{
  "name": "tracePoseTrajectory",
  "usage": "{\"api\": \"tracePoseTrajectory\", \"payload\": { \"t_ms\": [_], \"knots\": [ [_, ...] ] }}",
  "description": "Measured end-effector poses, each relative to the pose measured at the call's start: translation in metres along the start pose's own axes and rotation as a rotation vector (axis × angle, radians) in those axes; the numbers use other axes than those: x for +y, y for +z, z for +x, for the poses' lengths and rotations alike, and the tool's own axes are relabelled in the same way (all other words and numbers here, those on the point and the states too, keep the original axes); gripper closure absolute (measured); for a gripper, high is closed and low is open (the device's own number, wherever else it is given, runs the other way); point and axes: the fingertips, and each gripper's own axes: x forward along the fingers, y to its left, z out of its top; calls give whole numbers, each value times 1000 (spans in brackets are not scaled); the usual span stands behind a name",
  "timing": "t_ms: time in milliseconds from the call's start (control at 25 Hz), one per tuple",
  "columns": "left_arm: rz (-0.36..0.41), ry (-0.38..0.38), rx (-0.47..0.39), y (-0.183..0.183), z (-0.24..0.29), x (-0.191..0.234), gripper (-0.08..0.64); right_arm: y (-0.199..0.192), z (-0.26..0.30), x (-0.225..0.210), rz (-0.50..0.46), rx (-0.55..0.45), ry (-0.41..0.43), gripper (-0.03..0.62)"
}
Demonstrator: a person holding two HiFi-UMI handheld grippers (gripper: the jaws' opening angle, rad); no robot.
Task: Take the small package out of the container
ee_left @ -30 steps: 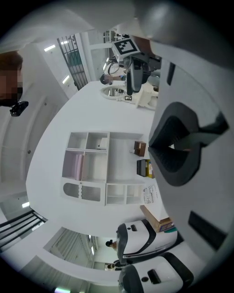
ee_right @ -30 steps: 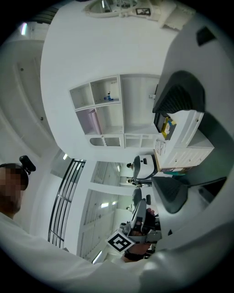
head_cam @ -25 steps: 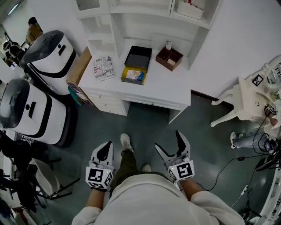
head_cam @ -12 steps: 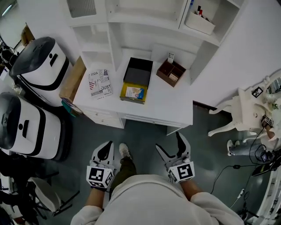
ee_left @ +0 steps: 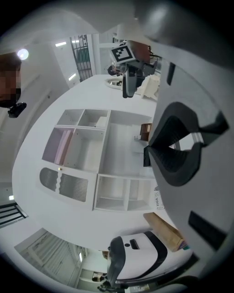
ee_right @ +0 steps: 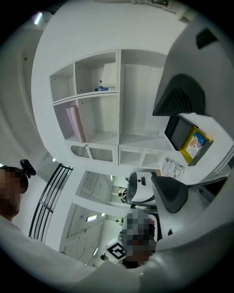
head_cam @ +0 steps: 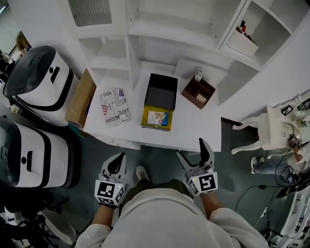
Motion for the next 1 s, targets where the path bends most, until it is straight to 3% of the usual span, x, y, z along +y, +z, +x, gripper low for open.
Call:
{"api": "tracePoseTrajectory", "payload": {
  "t_ms": [440, 1000],
  "knots": [
    [-35, 37, 18, -2, 24, 49, 552, -13, 73, 6, -18, 52, 59, 179],
    [-150, 267, 45, -21, 12, 71, 552, -106, 183, 3, -265, 297, 410, 179]
  ]
}}
